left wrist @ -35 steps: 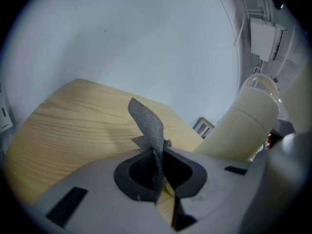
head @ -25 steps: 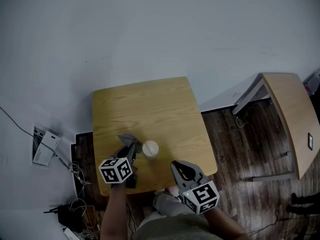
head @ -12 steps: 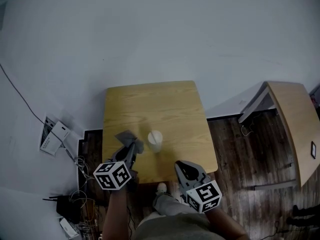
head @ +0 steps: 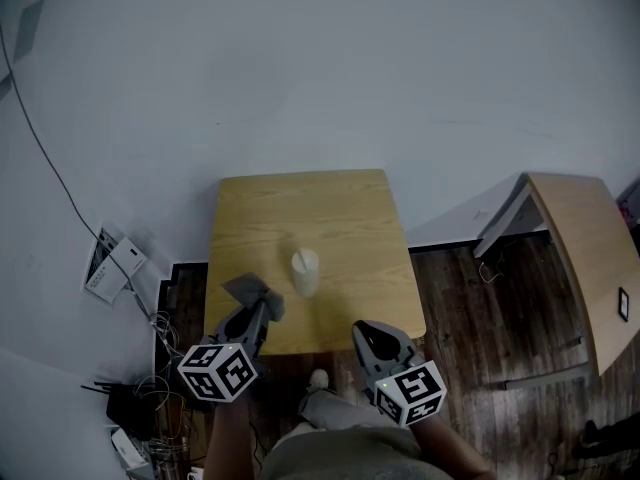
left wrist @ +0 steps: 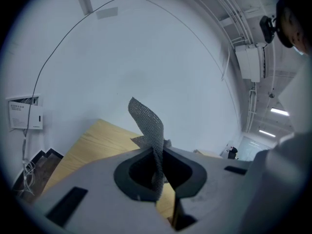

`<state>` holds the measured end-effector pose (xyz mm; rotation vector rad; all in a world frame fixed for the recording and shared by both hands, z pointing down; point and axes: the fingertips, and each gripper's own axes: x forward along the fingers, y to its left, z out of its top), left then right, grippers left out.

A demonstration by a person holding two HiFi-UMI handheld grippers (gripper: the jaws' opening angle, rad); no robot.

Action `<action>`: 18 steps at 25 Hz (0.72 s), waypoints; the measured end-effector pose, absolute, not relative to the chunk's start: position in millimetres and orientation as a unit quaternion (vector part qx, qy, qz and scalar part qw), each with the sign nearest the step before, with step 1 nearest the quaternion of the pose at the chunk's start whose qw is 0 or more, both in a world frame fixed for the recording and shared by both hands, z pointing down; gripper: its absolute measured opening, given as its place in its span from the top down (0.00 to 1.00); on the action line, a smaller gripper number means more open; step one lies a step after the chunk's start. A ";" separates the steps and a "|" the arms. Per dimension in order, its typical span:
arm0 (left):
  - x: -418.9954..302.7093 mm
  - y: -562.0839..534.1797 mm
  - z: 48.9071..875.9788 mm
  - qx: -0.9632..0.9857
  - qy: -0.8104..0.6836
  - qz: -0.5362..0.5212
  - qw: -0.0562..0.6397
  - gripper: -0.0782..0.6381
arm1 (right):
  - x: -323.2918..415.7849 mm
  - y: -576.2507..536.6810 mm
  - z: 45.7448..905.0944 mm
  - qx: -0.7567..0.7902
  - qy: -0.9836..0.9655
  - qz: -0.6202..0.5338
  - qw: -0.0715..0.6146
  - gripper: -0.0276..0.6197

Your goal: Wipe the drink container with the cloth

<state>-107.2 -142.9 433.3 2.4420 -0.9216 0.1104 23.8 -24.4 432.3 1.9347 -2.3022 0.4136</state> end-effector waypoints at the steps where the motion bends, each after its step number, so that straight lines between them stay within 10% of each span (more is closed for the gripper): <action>1: -109.5 -136.5 431.9 0.903 -0.341 0.040 0.259 0.86 | 24.4 -19.9 430.1 0.637 -0.757 0.134 0.052 0.94; 18: -132.7 -58.1 448.2 0.901 -0.340 0.047 0.264 0.86 | 25.1 28.5 423.9 0.643 -0.753 0.128 0.045 0.94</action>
